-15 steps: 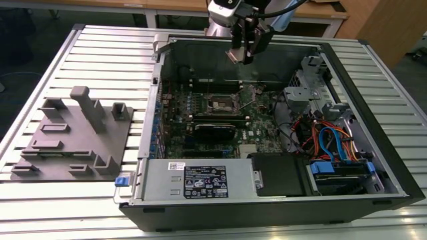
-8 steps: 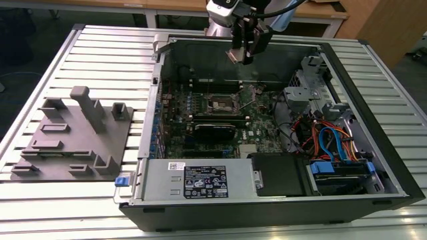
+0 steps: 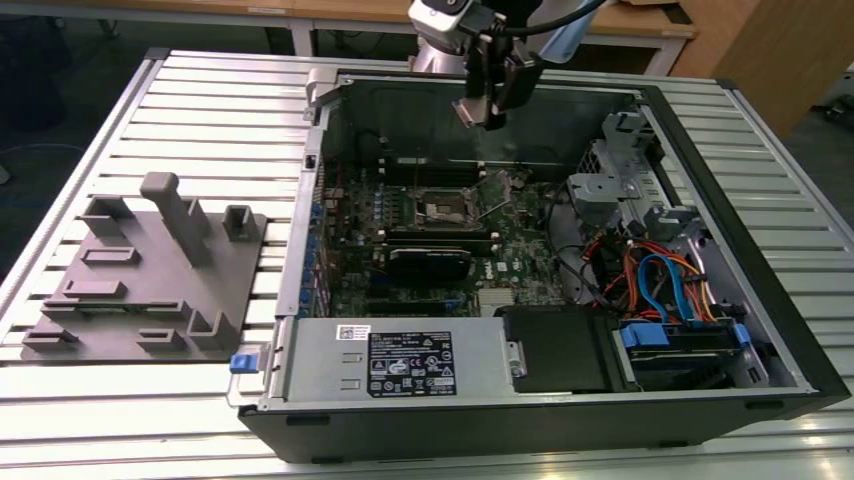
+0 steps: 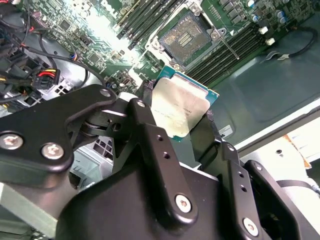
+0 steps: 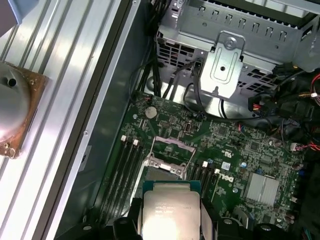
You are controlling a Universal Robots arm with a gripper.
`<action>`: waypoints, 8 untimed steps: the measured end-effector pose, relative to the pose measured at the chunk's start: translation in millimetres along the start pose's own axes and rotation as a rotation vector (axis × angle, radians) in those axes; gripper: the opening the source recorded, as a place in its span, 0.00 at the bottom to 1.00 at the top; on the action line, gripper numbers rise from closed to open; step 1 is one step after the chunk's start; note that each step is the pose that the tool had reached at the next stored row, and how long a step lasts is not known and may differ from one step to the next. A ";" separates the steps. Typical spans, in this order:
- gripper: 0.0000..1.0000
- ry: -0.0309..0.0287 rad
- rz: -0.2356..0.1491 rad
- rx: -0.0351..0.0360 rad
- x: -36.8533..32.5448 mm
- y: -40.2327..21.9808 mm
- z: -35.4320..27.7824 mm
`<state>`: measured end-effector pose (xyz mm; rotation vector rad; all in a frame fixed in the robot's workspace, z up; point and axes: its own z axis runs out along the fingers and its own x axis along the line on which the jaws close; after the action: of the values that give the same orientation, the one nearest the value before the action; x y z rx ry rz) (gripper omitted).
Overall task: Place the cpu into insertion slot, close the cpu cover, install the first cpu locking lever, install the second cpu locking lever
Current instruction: 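Place the cpu into insertion slot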
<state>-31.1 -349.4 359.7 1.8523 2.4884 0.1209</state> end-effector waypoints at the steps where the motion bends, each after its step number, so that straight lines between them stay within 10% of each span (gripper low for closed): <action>1: 0.54 -0.0006 0.006 -0.0001 0.0 0.0 0.0; 8: 0.54 -0.0019 0.022 -0.0004 0.0 0.0 0.0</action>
<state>-31.1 -349.4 359.7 1.8789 2.4674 0.1202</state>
